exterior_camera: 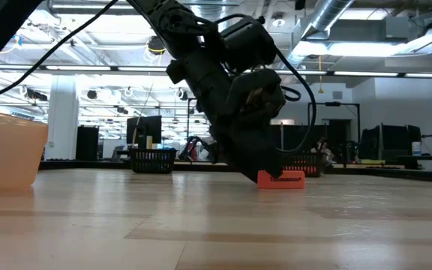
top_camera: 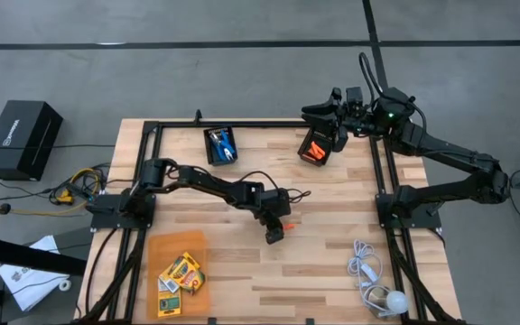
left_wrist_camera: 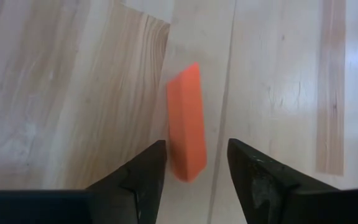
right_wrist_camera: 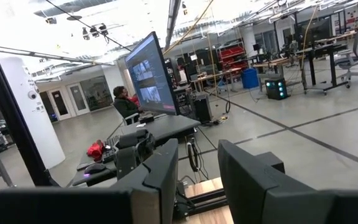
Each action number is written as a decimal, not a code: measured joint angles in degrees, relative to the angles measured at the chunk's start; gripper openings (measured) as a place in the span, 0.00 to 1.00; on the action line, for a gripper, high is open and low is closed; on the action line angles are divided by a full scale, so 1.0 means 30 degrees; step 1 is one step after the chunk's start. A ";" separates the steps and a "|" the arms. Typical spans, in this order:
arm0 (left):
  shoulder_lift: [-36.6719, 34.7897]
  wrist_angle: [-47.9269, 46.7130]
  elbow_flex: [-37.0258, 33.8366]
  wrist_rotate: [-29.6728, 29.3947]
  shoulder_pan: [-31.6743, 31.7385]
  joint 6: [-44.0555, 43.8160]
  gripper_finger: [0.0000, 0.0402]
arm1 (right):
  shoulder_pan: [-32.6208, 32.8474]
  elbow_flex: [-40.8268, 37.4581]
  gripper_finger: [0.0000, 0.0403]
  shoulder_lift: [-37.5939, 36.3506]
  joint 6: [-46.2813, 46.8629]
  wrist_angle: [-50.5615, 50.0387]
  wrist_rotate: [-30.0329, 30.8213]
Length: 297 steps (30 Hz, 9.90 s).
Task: Pick & Place School Supplies
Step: Put the orange eraser into the right black bin, then return to home position
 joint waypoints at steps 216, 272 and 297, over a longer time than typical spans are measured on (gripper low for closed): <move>-3.8353 1.2816 -2.6797 -0.0880 0.7635 -0.2554 0.29 | 0.1357 -2.0633 0.27 -1.8970 0.0803 -0.2281 0.2710; -3.5439 0.5880 -2.6782 -0.2004 0.6964 0.0546 0.29 | 0.5421 -2.0648 0.27 -1.7988 0.2069 -0.2279 0.2557; -3.5439 0.6062 -2.6782 -0.2017 0.6964 0.0532 0.29 | 0.5421 -2.0655 0.27 -1.7988 0.2066 -0.2286 0.2586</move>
